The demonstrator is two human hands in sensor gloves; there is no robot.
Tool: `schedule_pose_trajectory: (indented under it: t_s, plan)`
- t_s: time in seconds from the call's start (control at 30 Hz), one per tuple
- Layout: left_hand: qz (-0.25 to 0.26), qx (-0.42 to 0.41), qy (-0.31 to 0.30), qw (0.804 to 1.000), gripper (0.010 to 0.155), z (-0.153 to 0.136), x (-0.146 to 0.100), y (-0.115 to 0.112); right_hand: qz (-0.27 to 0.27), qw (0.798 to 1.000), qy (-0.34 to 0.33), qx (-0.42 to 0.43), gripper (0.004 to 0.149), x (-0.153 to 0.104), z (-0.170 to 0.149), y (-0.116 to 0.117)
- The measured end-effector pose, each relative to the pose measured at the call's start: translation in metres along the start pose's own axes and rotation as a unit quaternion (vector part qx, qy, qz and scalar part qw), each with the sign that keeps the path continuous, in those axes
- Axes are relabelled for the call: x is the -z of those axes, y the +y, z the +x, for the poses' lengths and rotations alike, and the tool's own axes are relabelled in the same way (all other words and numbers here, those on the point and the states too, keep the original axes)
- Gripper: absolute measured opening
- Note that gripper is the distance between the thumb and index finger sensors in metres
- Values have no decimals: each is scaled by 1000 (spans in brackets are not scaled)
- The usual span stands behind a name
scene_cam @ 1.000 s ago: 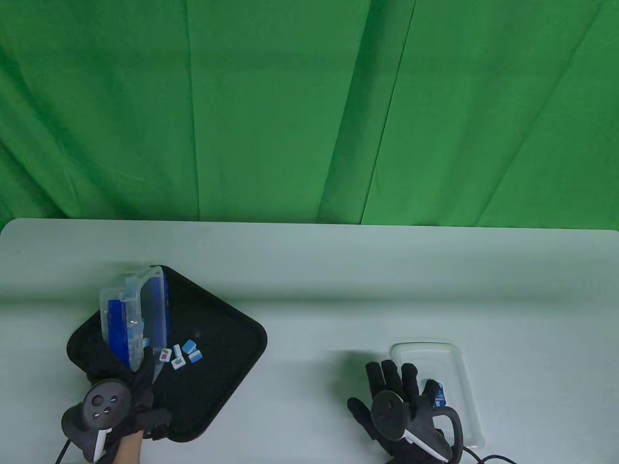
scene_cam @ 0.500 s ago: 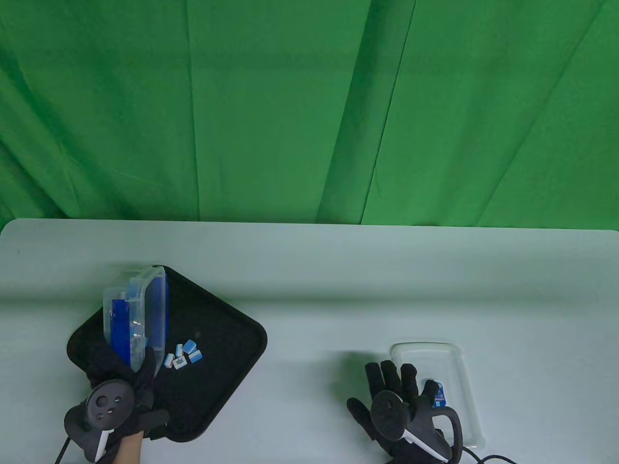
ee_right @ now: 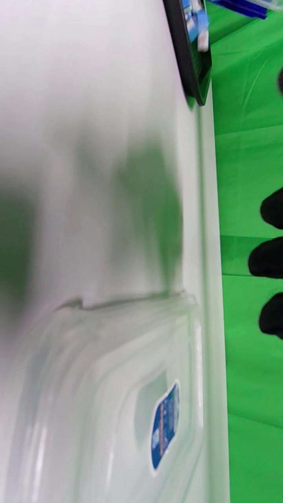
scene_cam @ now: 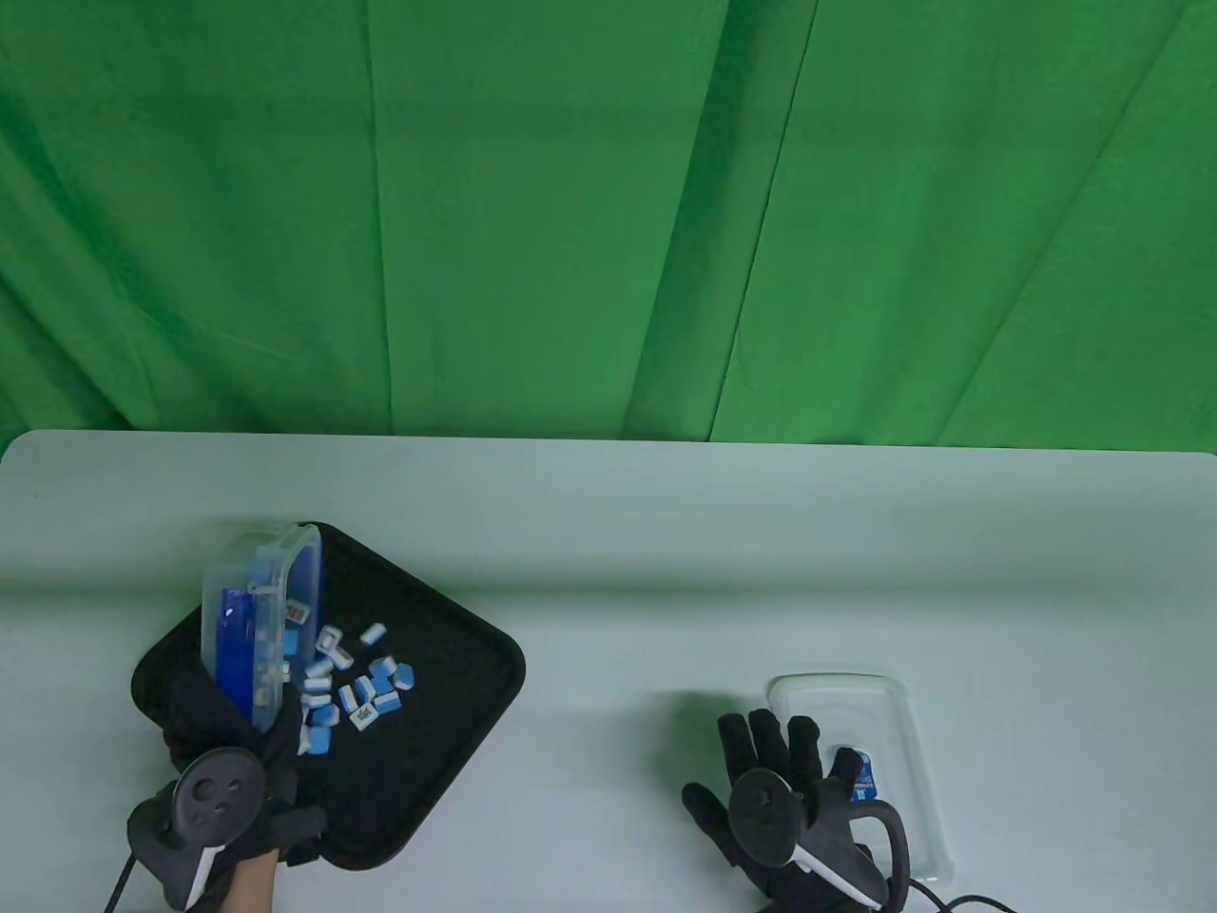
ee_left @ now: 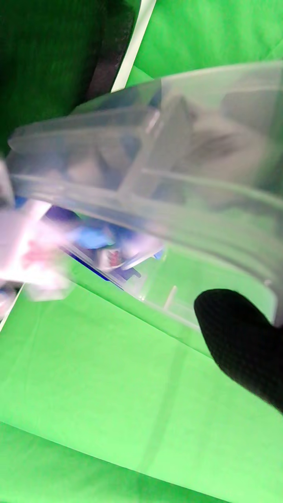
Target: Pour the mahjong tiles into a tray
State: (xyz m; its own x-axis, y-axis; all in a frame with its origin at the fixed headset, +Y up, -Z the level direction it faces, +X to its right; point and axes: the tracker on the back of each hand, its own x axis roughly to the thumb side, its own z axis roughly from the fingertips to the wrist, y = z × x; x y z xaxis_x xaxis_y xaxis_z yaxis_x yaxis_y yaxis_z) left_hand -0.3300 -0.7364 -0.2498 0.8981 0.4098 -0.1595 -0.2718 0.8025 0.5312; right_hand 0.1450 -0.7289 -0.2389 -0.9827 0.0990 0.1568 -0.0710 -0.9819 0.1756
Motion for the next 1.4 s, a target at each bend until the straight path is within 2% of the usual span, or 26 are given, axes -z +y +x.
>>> schedule_pose_trajectory:
  t_s: [0.4,0.67,0.83,0.93,1.0,1.23,1.4]
  plan:
    - [4,55,-26,998,96,8,-1,0,1,1000,0,-1,83,0,0,0]
    - [23,152,-82,985,96,22,-4,-1,1,1000,0,-1,83,0,0,0]
    - [35,230,-129,964,96,35,-7,-3,1,1000,0,-1,83,0,0,0]
    - [43,295,-156,942,96,43,-9,-6,1,1000,0,-1,83,0,0,0]
    - [45,316,-162,934,96,46,-9,-6,1,1000,0,-1,83,0,0,1]
    - [47,304,-146,940,95,48,-9,-2,1,1000,1,-2,83,0,1,1]
    - [56,261,-127,955,93,52,-10,7,1,1000,2,-3,83,0,1,1]
